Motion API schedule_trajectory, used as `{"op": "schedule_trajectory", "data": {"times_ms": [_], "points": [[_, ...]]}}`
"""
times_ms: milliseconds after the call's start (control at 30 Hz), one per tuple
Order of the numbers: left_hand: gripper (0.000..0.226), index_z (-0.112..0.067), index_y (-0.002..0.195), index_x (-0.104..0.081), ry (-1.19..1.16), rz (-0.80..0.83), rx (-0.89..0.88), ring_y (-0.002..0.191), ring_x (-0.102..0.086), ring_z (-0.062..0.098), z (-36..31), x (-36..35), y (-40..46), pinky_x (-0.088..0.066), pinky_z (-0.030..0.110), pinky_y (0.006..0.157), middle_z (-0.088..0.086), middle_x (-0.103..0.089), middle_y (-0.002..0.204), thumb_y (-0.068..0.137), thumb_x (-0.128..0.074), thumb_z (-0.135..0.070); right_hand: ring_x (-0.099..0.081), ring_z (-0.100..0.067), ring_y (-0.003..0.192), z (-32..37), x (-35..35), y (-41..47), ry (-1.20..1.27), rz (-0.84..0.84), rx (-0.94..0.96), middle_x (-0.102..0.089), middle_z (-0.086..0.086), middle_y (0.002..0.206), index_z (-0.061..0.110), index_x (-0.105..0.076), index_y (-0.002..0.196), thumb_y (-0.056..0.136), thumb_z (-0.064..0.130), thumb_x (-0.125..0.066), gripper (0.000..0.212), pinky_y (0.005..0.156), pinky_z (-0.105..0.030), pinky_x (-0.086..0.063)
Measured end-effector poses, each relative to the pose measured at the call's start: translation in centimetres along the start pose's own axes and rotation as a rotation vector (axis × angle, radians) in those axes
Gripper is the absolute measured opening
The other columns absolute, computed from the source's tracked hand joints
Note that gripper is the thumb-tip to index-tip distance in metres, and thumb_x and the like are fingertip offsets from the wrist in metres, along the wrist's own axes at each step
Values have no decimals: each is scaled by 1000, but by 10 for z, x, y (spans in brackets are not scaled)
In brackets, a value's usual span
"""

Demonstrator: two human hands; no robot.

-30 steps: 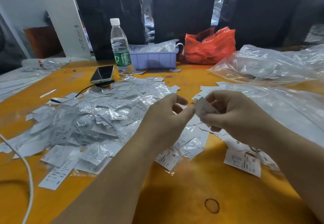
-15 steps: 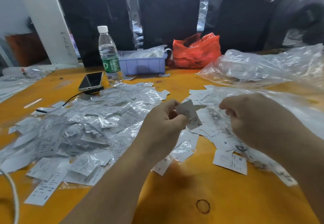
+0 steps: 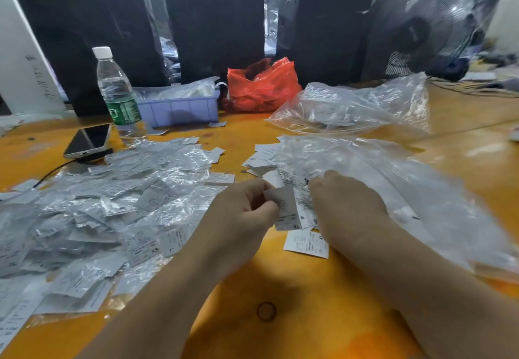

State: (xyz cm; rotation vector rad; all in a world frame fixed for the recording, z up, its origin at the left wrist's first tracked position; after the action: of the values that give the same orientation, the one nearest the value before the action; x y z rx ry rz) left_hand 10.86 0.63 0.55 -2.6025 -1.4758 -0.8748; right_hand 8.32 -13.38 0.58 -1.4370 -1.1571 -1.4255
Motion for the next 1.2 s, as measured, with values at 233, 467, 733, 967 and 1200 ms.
{"op": "schedule_trajectory", "data": {"times_ms": [233,467,733,967,1200], "points": [[19,-18,74,-61,13,-19,1,66,-47,27,0,5,0,-34,36,61,18,-60,81,85,-49,-28,-50,-31,103,4,-2,3,36,-65,-42,-30,-7,113,15,-47,118,83,6,-60,39,72,-42,-50],[21,-17,77,-62,33,-39,5,76,-56,34,2,10,-1,-42,47,63,15,-65,83,95,-51,-16,-50,-29,106,8,-8,7,29,-55,-50,-35,-6,120,18,-42,125,84,8,-63,47,66,-36,-39],[19,-15,79,-62,37,-57,13,63,-46,17,6,14,0,-36,32,58,14,-63,79,94,-51,-16,-42,-21,84,16,9,2,66,-286,29,-37,-6,117,17,-39,122,83,3,-62,47,62,-30,-36],[19,-17,77,-63,52,-178,27,49,-39,7,15,37,4,-30,18,46,-7,-52,57,92,-51,-14,-63,-32,78,25,40,-15,408,-720,377,-59,-17,104,0,-61,114,71,-24,-60,49,61,-36,-58],[34,-35,114,-53,-47,-317,94,43,-38,6,22,52,1,-32,19,40,4,-50,65,91,-48,-10,-68,-8,81,22,38,-11,1107,-595,378,-63,8,96,28,-61,107,80,-2,-73,42,72,-23,-57]]}}
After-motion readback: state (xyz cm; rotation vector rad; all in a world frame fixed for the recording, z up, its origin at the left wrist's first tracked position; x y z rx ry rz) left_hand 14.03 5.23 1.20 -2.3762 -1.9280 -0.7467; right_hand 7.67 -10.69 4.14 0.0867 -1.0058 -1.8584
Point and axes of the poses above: each hand's wrist, its own y-axis towards the middle knuckle, its own x-axis out of the back of the hand, z = x × y, the point moved 7 cm from there along y, towards the middle knuckle
